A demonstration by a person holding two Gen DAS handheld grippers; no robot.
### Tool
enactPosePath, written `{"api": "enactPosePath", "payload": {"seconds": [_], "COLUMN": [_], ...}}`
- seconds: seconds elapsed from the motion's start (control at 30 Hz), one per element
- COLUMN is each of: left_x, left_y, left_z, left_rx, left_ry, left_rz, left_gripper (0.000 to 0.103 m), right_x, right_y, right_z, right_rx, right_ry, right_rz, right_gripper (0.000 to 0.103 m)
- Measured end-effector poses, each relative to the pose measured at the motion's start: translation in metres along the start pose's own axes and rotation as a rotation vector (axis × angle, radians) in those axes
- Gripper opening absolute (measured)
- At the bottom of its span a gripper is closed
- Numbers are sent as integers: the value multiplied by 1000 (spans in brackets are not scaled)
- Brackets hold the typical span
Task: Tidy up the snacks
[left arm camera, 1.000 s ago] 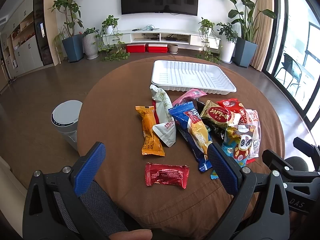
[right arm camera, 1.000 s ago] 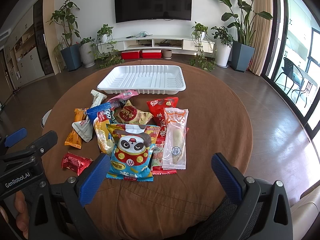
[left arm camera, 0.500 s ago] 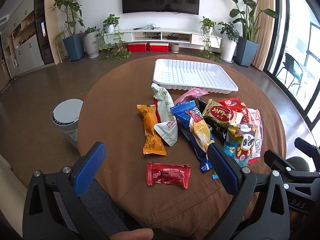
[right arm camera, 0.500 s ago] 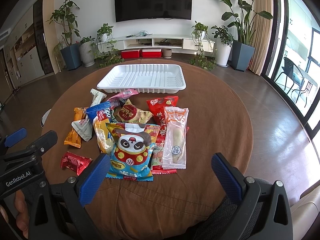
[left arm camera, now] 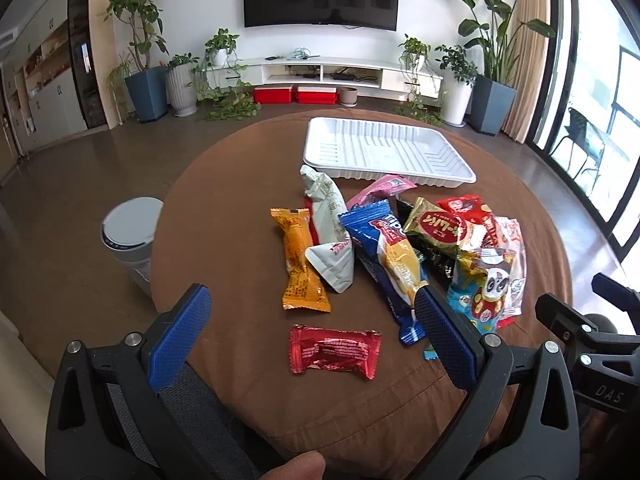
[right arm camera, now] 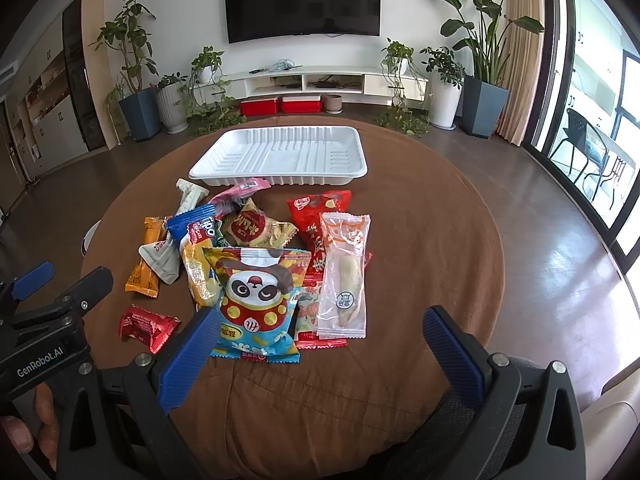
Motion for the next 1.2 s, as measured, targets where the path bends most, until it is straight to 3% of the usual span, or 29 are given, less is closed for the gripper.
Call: {"api": "enactPosePath", "payload": {"seconds": [0.17, 0.3, 0.4, 0.5, 0.67, 0.8, 0.9, 1.0, 1.13, 1.2], "left_x": [12, 17, 11, 4, 9, 25, 35, 42, 44, 44], "left_y": [-4, -12, -26, -28, -32, -46, -62, -72, -74, -75], "left_z": [-6, -10, -20, -27, -33, -38, -45, -54, -71, -77], "left_rx": [-61, -73, -170, -209, -282, -347, -388, -437, -520, -547], "left_ry": [-214, -224, -186, -186, -229, -274, -325, -395, -427, -425], "left_rz": [42, -12, -24, -53, -273, -535, -675, -739, -760, -783], "left_gripper": [103, 103, 103, 103, 103, 103, 103, 91, 63, 57], "right_x": [8, 11, 10, 4, -3, 1, 6, 7, 6, 5], "right_y": [-1, 2, 3, 3, -5, -10, -13, -14, -14, -14], "right_z": [4, 3, 5, 5, -1, -7, -11, -13, -14, -14], "right_rx": [4, 4, 19, 24, -23, -39, -60, -76, -79, -81], "right_ry": [5, 37, 67, 89, 201, 196, 201, 215, 223, 234], "right_rz": [-8, -29, -22, -5, -32, -15, -29, -32, -25, -27], "right_gripper": [103, 103, 103, 103, 102, 96, 96, 96, 96, 96]}}
Point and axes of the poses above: each gripper's, at about its wrist camera, not at the fingertips, and z roughly against the way its jaws point, x to its right, y to its top, the point moved 10 cm from there along -z, roughly the way its jaws point, and after that the axes turned 10 degrees about z, right-handed, at the moved point
